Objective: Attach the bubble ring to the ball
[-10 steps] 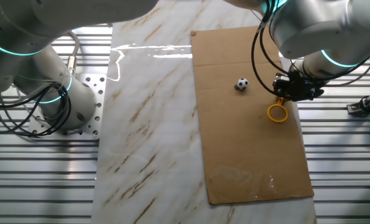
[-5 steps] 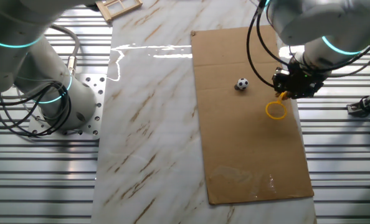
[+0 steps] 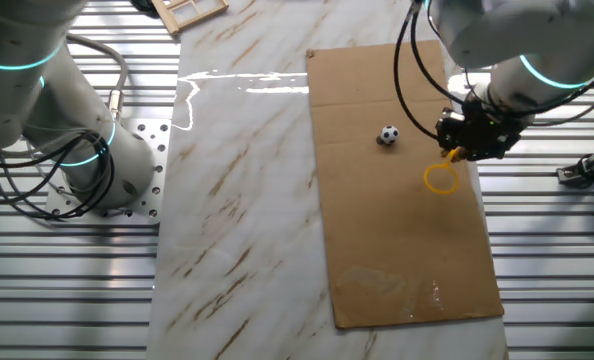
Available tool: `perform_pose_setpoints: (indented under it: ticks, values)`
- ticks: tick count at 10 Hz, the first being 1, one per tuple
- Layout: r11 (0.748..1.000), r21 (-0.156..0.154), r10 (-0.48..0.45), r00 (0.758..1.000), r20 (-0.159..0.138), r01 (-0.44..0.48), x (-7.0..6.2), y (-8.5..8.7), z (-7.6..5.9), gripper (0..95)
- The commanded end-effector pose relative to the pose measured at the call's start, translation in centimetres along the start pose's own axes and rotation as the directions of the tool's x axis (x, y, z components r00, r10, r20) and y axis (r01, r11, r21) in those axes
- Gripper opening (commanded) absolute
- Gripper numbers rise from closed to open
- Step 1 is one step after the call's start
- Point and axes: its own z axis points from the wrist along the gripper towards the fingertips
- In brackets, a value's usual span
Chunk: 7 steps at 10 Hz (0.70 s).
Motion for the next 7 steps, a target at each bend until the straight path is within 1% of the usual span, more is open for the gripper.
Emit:
perform_pose_setpoints:
  ticks: [1, 2, 4, 6, 7]
  values:
    - [1.0, 0.005, 0.016, 1.0, 0.002, -0.016, 0.4, 1.9, -0.4, 0.0]
    - [1.0, 0.005, 0.011, 1.0, 0.002, -0.011, 0.7, 2.6, -0.2, 0.0]
    - [1.0, 0.005, 0.021, 1.0, 0.004, -0.021, 0.9, 3.5, -0.1, 0.0]
    - [1.0, 0.008, 0.025, 1.0, -0.002, -0.025, 0.9, 3.5, -0.1, 0.0]
    - [1.0, 0.004, 0.013, 1.0, 0.005, -0.013, 0.9, 3.5, -0.1, 0.0]
